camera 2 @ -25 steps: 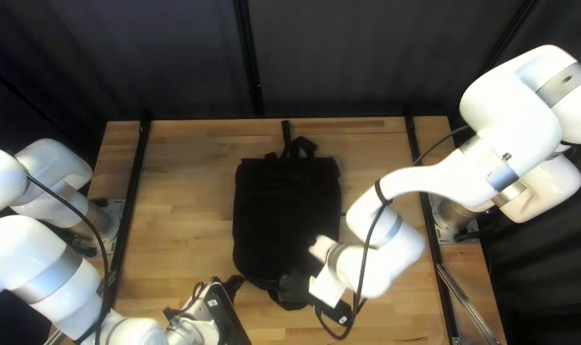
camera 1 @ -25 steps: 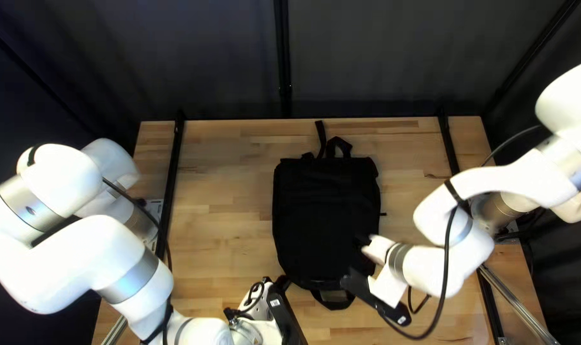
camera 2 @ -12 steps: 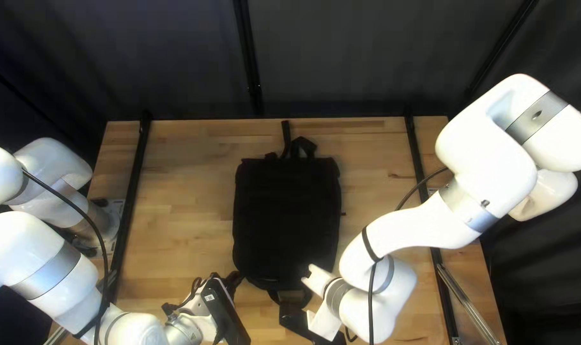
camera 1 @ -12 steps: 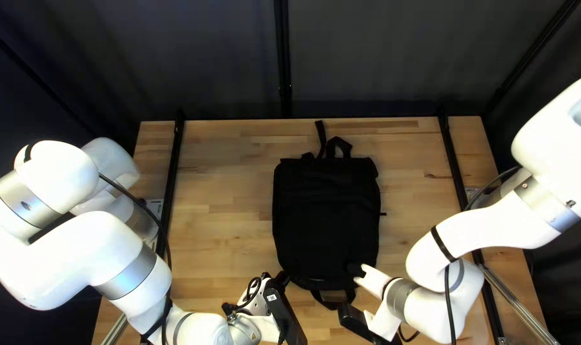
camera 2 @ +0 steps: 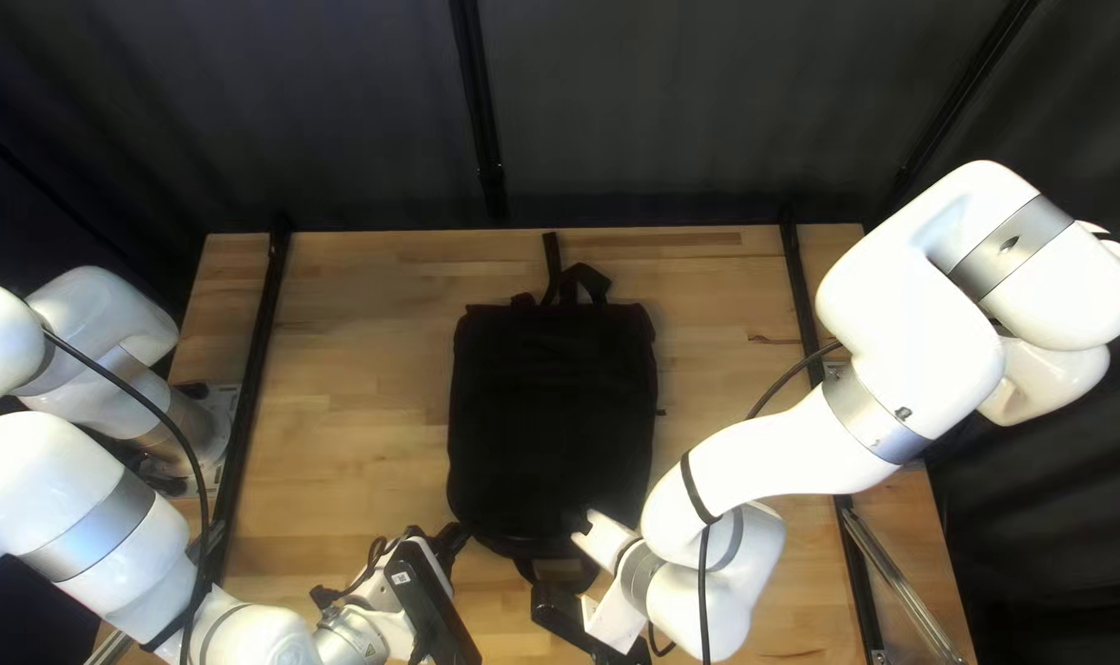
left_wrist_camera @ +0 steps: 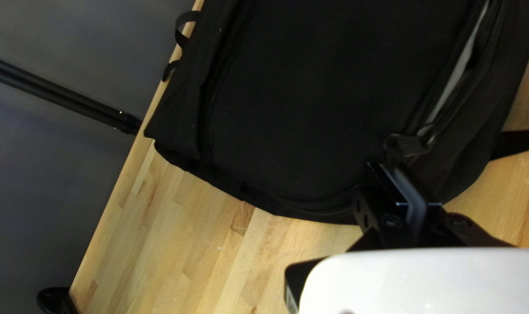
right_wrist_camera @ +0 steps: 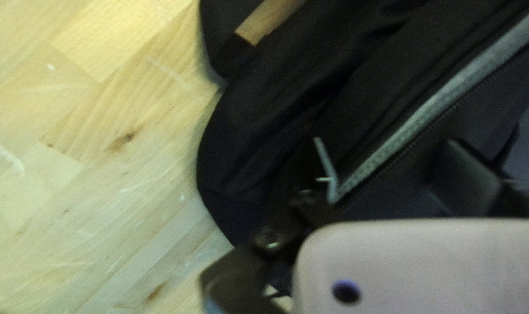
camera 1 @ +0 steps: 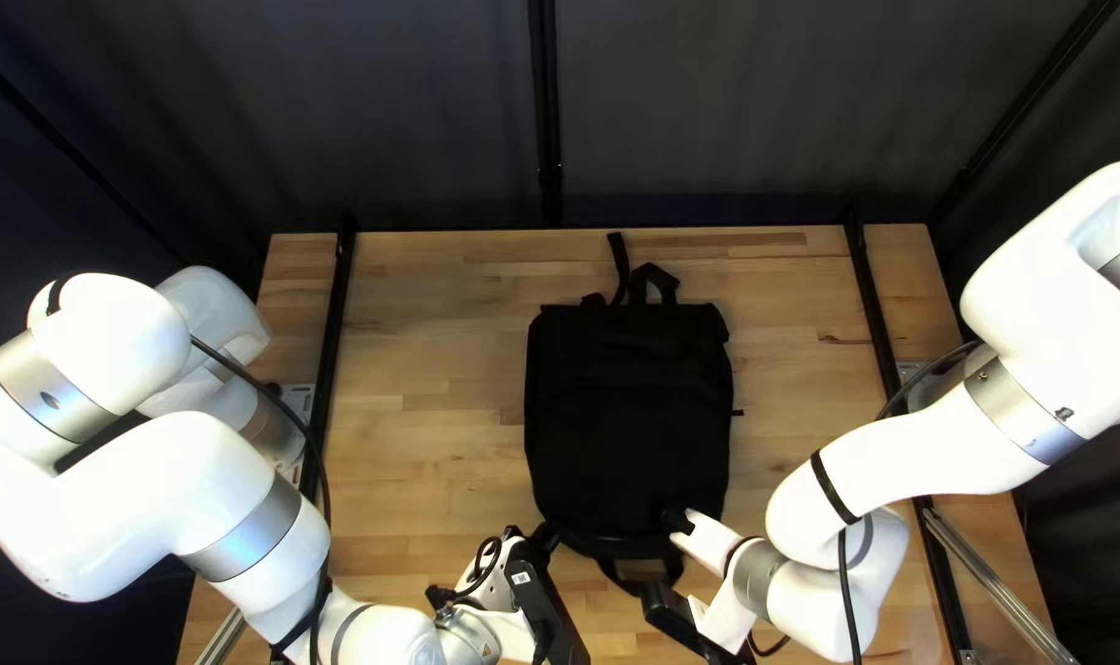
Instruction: Remove a lunch box from a kids backpack
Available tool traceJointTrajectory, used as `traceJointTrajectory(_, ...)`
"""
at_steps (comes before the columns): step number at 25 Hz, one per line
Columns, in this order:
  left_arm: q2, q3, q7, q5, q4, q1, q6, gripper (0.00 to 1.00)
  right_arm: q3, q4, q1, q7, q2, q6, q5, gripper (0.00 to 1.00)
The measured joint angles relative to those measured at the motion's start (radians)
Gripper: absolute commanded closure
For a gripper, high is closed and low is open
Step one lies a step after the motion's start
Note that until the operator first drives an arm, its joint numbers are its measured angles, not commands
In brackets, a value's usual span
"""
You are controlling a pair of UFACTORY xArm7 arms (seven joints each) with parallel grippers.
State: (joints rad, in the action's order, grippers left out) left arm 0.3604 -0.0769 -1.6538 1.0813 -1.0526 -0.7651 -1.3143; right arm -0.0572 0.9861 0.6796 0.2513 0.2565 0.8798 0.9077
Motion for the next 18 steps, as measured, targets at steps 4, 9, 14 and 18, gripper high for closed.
traceJointTrajectory(4,-0.004,0.000,-0.001,-0.001,0.005,0.000,0.000,1.00,0.000,0.002,-0.001,0.000,-0.003,0.007,-0.007,1.00)
traceJointTrajectory(9,-0.018,0.001,-0.016,-0.013,0.026,0.004,0.004,1.00,0.007,-0.010,0.004,-0.009,-0.033,0.033,-0.037,1.00)
traceJointTrajectory(14,-0.044,0.001,-0.043,-0.038,0.059,0.009,0.007,1.00,0.013,-0.031,0.001,-0.027,-0.061,0.044,-0.080,1.00)
traceJointTrajectory(18,-0.058,0.001,-0.053,-0.055,0.075,0.013,0.009,1.00,0.021,-0.067,0.005,-0.012,-0.083,0.044,-0.109,1.00)
